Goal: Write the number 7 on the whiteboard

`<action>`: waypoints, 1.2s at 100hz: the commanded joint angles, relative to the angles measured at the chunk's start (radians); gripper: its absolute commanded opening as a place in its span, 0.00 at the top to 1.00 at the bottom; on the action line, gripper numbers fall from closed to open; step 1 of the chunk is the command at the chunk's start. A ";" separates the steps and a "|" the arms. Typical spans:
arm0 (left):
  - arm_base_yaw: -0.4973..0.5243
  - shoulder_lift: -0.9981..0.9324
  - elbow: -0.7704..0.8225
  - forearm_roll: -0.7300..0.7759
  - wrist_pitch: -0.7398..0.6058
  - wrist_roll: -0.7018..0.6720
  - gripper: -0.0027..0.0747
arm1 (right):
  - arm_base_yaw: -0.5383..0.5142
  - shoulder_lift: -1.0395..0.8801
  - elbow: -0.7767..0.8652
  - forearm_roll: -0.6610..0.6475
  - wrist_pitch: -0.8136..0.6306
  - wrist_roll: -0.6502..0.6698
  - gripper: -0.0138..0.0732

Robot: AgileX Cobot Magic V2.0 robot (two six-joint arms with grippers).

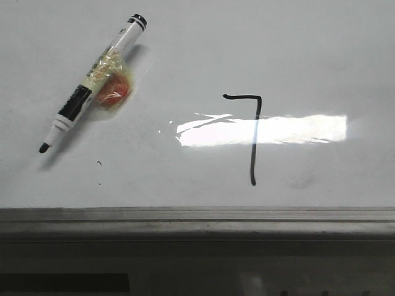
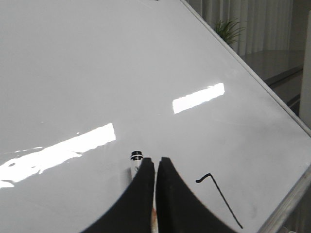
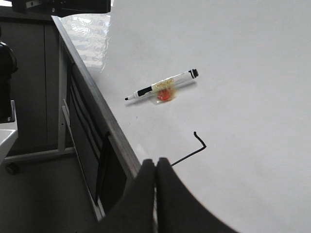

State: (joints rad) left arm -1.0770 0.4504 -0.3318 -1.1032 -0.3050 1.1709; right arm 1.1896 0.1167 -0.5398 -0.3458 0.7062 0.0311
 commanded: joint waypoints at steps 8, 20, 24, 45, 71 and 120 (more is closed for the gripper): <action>0.272 0.007 -0.023 0.285 0.185 -0.338 0.99 | -0.001 0.013 -0.022 -0.025 -0.072 -0.005 0.90; 0.474 -0.007 0.010 0.543 0.270 -0.674 0.99 | -0.001 0.013 -0.022 -0.025 -0.072 -0.005 0.90; 0.523 -0.020 0.037 0.634 0.272 -0.777 0.99 | -0.001 0.013 -0.022 -0.025 -0.072 -0.005 0.90; 0.674 -0.160 0.161 0.931 0.257 -1.118 0.99 | -0.001 0.013 -0.022 -0.025 -0.072 -0.005 0.90; 0.674 -0.238 0.261 1.066 0.246 -1.128 0.99 | -0.001 0.013 -0.022 -0.025 -0.072 -0.005 0.90; 0.685 -0.329 0.356 1.151 0.363 -1.293 0.99 | -0.001 0.013 -0.022 -0.025 -0.072 -0.005 0.90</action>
State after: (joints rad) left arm -0.4008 0.1529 0.0011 0.0352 0.0746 -0.1039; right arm 1.1896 0.1167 -0.5381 -0.3458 0.7062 0.0311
